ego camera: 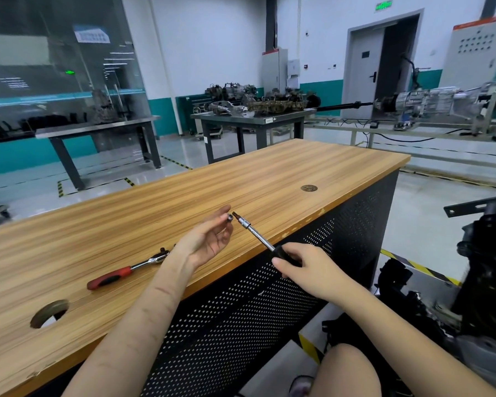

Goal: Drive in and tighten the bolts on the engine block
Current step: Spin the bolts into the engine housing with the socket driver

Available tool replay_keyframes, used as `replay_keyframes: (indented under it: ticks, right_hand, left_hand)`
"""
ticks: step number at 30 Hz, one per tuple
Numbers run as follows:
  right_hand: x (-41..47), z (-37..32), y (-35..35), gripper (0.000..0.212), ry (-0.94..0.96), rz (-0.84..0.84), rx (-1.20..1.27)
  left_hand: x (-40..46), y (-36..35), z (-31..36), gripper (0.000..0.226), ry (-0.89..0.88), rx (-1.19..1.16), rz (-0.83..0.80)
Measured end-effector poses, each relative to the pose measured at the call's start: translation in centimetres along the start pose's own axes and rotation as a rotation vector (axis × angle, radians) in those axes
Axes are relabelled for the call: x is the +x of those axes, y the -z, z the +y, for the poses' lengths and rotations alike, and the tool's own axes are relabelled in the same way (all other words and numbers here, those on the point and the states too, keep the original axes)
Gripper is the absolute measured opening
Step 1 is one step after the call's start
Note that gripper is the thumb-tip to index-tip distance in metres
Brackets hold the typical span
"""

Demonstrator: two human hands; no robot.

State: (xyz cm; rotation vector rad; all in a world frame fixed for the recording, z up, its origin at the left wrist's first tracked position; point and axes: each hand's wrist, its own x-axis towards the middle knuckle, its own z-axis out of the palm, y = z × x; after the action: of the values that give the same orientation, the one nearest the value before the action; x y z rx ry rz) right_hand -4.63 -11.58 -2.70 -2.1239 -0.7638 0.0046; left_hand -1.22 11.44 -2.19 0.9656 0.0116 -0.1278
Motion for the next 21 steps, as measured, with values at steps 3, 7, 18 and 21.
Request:
replay_keyframes:
  ticks: [3, 7, 18, 21]
  right_hand:
    - [-0.1, 0.1, 0.0, 0.028, 0.011, -0.008, -0.032]
    - [-0.2, 0.2, 0.0, 0.027, 0.013, -0.017, -0.042]
    - [-0.3, 0.0, 0.2, 0.020, 0.005, 0.027, -0.172]
    - [-0.5, -0.1, 0.1, 0.015, -0.003, 0.063, -0.215]
  left_hand:
    - [-0.1, -0.1, 0.1, 0.028, 0.008, 0.002, 0.040]
    - [-0.4, -0.4, 0.1, 0.033, -0.019, 0.008, 0.048]
    - [-0.3, -1.0, -0.4, 0.031, -0.044, -0.016, 0.081]
    - [-0.2, -1.2, -0.9, 0.017, -0.064, -0.075, 0.093]
